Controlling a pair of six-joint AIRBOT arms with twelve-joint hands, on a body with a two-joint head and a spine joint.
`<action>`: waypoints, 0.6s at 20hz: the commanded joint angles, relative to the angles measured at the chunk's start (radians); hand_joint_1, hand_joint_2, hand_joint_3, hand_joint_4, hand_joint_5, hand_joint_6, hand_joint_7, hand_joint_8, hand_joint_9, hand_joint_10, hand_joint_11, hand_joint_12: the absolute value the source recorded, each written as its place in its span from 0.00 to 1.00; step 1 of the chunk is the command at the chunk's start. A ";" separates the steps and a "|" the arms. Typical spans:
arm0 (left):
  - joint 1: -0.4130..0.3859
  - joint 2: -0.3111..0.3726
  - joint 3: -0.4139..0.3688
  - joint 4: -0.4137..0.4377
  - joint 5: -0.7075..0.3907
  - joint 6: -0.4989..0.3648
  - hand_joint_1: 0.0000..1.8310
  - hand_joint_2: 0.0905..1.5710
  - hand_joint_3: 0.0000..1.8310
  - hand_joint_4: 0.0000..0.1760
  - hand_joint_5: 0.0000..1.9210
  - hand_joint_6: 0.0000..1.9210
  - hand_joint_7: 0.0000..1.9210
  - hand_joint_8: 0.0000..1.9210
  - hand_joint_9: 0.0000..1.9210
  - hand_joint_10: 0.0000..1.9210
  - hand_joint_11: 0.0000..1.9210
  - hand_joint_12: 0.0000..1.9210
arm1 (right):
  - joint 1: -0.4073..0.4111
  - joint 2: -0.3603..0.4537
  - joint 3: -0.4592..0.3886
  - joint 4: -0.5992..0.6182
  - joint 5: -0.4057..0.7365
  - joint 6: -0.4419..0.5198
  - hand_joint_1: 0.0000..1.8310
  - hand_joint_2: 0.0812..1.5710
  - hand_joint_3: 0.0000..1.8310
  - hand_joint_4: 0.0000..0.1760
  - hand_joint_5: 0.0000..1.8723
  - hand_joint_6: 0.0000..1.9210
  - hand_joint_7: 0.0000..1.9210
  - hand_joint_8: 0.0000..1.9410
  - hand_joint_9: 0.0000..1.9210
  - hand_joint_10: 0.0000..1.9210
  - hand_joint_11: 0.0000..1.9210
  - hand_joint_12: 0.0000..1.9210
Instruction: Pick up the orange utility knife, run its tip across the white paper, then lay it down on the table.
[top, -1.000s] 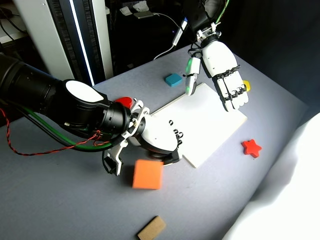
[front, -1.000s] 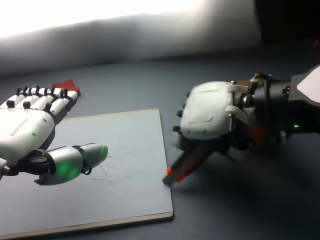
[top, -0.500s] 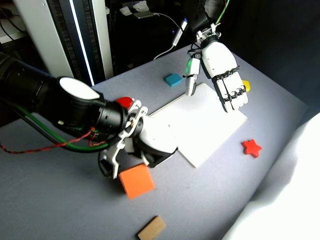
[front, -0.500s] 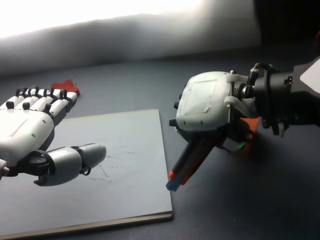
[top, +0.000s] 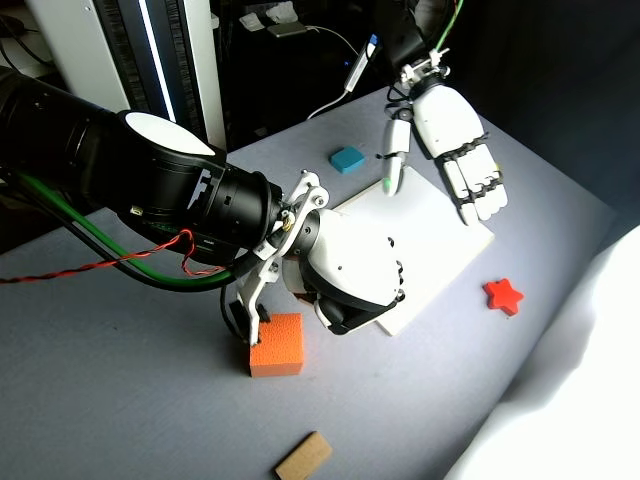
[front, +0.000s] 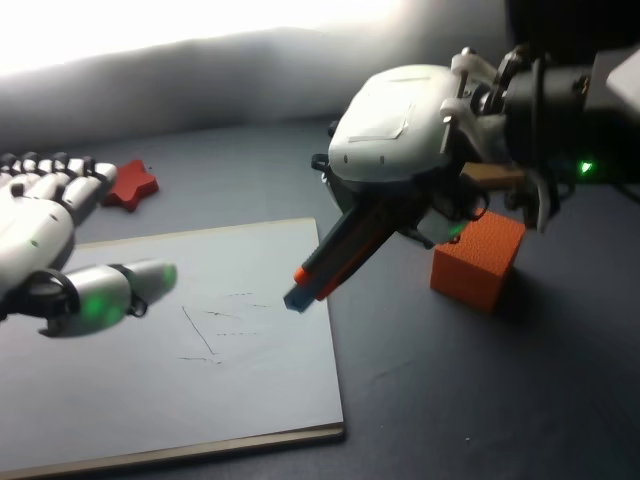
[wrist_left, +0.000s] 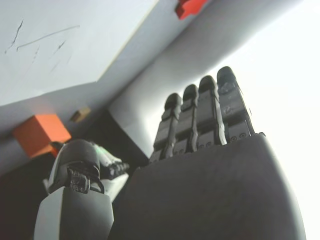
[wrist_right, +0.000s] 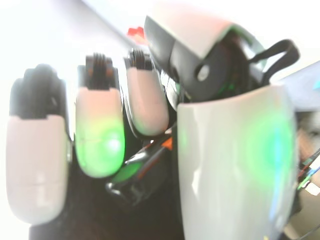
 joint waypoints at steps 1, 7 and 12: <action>-0.006 0.004 0.013 0.039 -0.078 -0.003 0.00 0.74 0.00 0.00 0.00 0.00 0.00 0.00 0.00 0.00 0.00 0.00 | 0.013 0.003 0.007 0.080 -0.004 -0.096 0.76 0.61 0.45 1.00 0.86 1.00 0.94 1.00 1.00 1.00 1.00 1.00; -0.006 0.004 0.105 0.010 -0.050 -0.004 0.00 0.75 0.00 0.00 0.00 0.00 0.00 0.00 0.00 0.00 0.01 0.00 | -0.058 -0.047 0.069 1.221 0.227 -1.521 0.74 0.62 0.46 1.00 0.85 1.00 0.93 1.00 1.00 1.00 1.00 1.00; 0.000 0.008 0.154 0.003 -0.036 -0.007 0.00 0.75 0.00 0.00 0.00 0.00 0.00 0.00 0.00 0.00 0.01 0.00 | -0.151 -0.137 0.108 1.723 0.555 -2.085 0.72 0.64 0.45 1.00 0.83 1.00 0.89 1.00 0.99 1.00 1.00 1.00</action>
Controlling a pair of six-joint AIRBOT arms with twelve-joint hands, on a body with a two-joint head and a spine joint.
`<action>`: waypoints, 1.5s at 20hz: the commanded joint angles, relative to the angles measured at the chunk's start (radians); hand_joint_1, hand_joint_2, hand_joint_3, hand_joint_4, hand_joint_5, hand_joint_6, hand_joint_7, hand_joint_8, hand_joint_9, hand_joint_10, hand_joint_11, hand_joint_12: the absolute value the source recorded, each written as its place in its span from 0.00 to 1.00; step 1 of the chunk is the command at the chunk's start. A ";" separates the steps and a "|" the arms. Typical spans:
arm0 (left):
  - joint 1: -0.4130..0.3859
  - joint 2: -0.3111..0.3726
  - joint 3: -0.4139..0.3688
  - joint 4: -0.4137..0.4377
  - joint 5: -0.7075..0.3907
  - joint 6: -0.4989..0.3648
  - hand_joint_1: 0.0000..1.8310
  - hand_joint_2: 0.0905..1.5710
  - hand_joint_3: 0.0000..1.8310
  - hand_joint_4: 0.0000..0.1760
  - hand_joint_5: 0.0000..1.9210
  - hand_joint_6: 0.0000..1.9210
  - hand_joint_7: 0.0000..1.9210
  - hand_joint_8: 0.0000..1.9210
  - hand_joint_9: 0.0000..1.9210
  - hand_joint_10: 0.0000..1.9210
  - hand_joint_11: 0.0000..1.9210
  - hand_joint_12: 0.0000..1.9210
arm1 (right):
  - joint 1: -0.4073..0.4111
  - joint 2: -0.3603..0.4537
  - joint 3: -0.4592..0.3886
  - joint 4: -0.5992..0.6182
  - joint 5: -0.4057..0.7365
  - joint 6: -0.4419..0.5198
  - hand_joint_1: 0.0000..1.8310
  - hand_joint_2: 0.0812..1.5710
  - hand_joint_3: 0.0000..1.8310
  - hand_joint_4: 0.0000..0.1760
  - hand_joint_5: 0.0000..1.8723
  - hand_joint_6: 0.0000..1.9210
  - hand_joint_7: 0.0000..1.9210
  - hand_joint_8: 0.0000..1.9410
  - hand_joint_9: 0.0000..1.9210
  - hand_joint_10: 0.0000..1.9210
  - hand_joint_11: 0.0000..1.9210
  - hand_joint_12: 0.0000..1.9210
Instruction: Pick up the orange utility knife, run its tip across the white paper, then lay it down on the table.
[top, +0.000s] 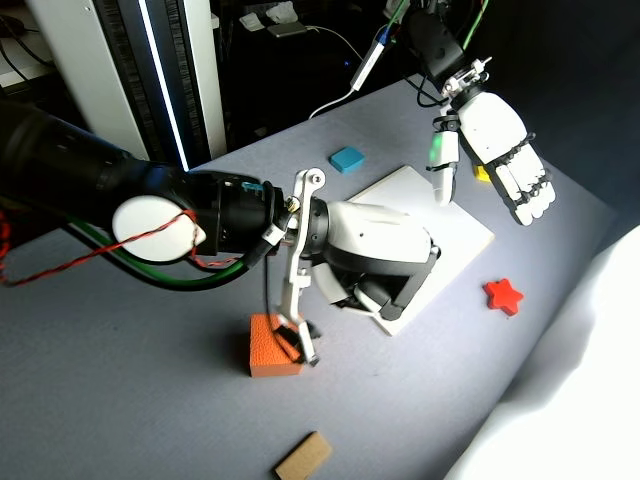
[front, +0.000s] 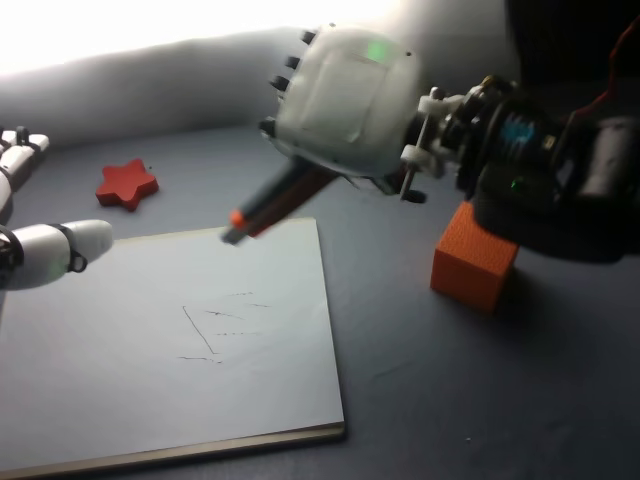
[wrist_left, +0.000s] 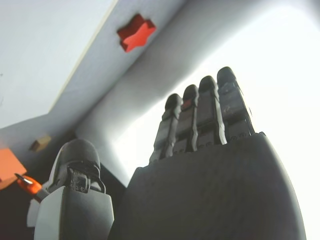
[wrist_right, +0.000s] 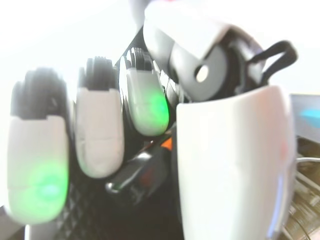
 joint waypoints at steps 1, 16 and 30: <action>0.002 0.008 0.015 0.040 -0.092 -0.006 0.00 0.75 0.00 0.00 0.00 0.00 0.00 0.00 0.00 0.00 0.01 0.00 | -0.004 -0.012 0.010 0.017 0.238 -0.037 0.74 0.64 0.44 1.00 0.84 1.00 0.90 1.00 0.99 1.00 1.00 1.00; 0.042 0.005 0.079 0.030 -0.078 -0.013 0.00 0.75 0.00 0.00 0.00 0.00 0.00 0.00 0.00 0.00 0.00 0.01 | -0.109 -0.258 0.165 0.010 0.331 -0.065 0.77 0.61 0.46 1.00 0.84 1.00 0.91 1.00 1.00 1.00 1.00 1.00; 0.061 0.005 0.085 0.030 -0.078 -0.020 0.00 0.75 0.00 0.00 0.00 0.00 0.00 0.00 0.00 0.00 0.00 0.00 | -0.141 -0.336 0.223 -0.180 0.332 -0.018 0.77 0.63 0.43 1.00 0.84 1.00 0.92 1.00 1.00 1.00 1.00 1.00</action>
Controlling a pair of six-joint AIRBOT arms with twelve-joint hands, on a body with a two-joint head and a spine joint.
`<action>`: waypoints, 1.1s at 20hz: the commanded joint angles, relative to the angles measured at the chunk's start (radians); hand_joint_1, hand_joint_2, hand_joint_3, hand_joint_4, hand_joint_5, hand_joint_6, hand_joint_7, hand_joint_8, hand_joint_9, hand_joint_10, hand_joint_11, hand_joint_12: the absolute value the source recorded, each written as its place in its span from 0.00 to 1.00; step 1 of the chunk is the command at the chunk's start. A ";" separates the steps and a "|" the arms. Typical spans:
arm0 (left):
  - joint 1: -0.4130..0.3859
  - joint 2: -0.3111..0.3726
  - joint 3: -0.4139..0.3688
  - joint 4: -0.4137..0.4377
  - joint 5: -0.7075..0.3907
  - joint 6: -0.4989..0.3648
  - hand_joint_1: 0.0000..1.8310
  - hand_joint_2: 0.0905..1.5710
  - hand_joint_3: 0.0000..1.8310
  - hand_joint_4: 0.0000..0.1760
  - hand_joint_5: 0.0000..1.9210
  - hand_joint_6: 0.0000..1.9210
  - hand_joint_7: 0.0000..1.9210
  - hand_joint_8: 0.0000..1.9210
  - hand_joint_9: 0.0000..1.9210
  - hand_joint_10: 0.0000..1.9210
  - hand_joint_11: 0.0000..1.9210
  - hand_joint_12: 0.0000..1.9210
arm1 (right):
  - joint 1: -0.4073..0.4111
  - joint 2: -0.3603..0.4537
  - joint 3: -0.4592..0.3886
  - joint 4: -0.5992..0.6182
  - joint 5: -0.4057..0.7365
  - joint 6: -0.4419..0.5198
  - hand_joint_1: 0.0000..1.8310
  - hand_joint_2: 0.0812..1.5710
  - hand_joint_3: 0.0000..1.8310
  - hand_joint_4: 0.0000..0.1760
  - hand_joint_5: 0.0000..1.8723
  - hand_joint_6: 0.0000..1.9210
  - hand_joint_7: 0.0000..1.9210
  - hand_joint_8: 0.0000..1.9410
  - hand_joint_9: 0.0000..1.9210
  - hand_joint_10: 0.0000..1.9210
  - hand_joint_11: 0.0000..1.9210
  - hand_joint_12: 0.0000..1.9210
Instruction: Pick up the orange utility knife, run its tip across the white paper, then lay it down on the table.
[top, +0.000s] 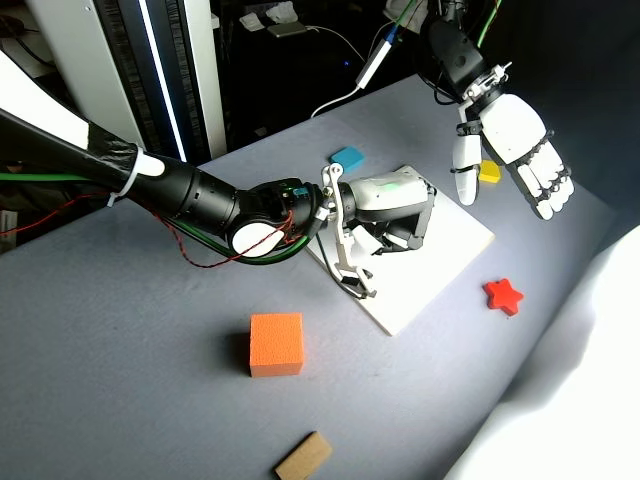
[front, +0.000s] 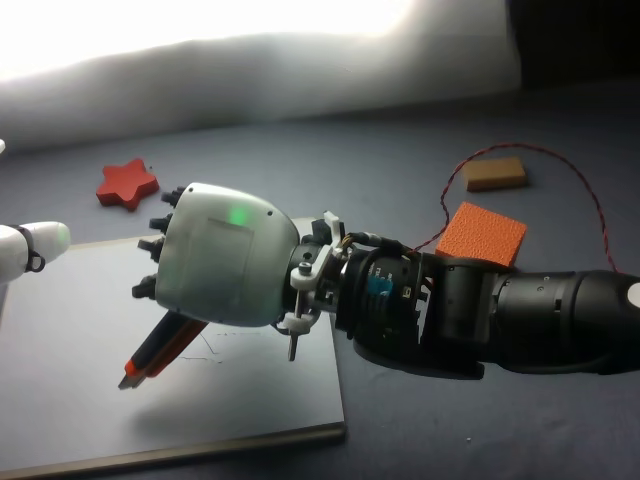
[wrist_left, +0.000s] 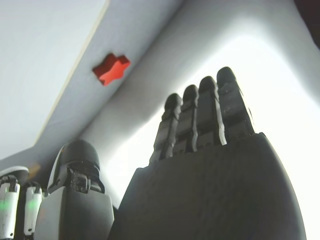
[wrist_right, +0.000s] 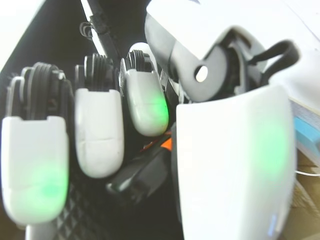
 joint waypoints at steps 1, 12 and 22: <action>0.000 0.005 0.006 0.035 -0.100 -0.001 0.00 0.75 0.00 0.00 0.00 0.00 0.00 0.00 0.00 0.00 0.00 0.01 | 0.001 0.000 0.000 0.006 0.121 -0.006 0.76 0.63 0.43 1.00 0.84 1.00 0.91 1.00 1.00 1.00 1.00 1.00; 0.001 0.004 0.007 0.035 -0.103 0.000 0.00 0.74 0.00 0.00 0.00 0.00 0.00 0.00 0.00 0.00 0.00 0.05 | -0.022 0.028 0.029 -0.139 0.208 0.042 0.76 0.64 0.42 1.00 0.84 1.00 0.93 1.00 1.00 1.00 1.00 1.00; -0.003 0.001 0.004 0.035 -0.103 0.004 0.00 0.74 0.00 0.00 0.00 0.00 0.00 0.00 0.00 0.00 0.00 0.02 | -0.031 0.050 0.034 -0.185 0.224 0.065 0.78 0.64 0.40 1.00 0.85 1.00 0.92 1.00 1.00 1.00 1.00 1.00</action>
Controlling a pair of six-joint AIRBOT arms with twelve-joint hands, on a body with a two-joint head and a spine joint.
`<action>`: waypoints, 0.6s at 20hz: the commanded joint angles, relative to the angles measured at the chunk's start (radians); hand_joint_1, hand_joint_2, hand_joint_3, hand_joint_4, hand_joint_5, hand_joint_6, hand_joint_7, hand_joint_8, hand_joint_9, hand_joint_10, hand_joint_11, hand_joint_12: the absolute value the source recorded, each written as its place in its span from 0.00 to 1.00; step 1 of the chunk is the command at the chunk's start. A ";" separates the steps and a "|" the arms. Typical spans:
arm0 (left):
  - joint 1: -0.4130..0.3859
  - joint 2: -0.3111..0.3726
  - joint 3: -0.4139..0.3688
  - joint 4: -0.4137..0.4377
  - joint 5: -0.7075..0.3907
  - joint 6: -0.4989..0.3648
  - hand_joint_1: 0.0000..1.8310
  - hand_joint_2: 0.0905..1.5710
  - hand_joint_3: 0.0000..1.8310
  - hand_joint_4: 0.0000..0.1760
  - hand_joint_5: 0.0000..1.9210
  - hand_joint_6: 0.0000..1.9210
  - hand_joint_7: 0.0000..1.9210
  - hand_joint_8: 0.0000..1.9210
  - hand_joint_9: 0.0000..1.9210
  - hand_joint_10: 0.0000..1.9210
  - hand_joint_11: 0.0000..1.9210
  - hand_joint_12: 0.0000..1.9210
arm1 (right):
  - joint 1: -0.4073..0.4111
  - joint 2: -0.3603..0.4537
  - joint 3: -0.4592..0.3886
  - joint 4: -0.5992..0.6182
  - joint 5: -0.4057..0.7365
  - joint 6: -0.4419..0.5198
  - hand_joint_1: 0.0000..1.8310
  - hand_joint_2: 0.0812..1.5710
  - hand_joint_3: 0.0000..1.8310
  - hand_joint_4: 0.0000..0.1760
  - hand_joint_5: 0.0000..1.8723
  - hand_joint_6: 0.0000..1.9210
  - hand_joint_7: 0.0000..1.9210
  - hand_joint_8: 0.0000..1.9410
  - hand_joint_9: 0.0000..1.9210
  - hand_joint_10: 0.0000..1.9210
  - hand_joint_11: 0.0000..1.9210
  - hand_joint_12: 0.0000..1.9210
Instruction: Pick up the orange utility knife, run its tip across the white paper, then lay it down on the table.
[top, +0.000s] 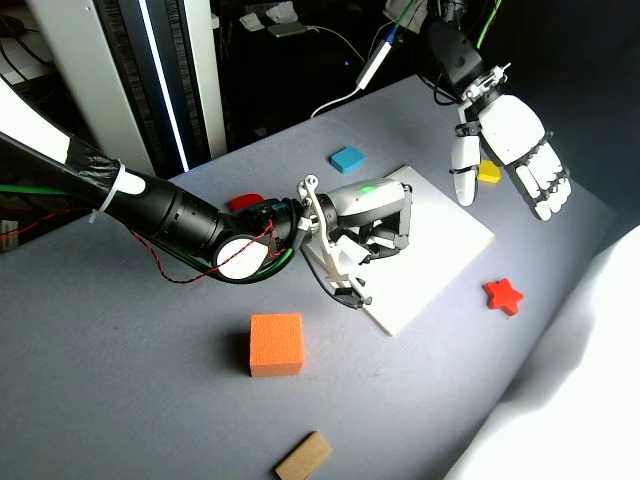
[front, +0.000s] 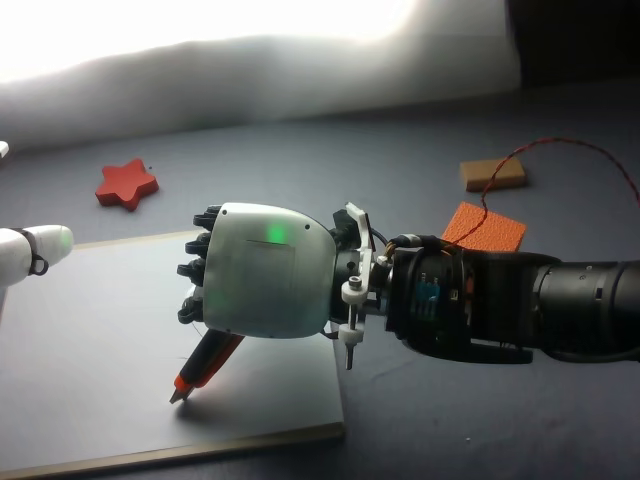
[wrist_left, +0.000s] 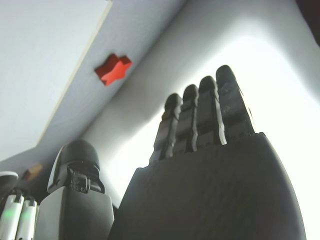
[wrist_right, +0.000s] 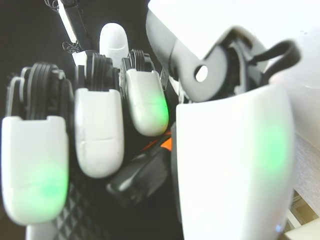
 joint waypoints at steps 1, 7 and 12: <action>-0.007 0.006 0.005 0.034 -0.100 0.004 0.00 0.74 0.00 0.00 0.00 0.00 0.00 0.00 0.00 0.00 0.00 0.02 | 0.000 0.004 -0.003 0.020 0.114 -0.003 0.78 0.65 0.40 1.00 0.86 1.00 0.94 1.00 1.00 1.00 1.00 1.00; -0.009 0.005 0.005 0.034 -0.100 0.006 0.00 0.74 0.00 0.00 0.00 0.00 0.00 0.00 0.00 0.00 0.00 0.05 | -0.011 0.024 0.011 -0.055 0.148 0.024 0.77 0.66 0.39 1.00 0.85 1.00 0.94 1.00 1.00 1.00 1.00 1.00; -0.010 0.005 0.004 0.034 -0.100 0.007 0.00 0.75 0.00 0.00 0.00 0.00 0.00 0.00 0.00 0.00 0.00 0.04 | -0.010 0.038 0.037 -0.080 0.180 0.039 0.77 0.67 0.39 1.00 0.85 1.00 0.93 1.00 1.00 1.00 1.00 1.00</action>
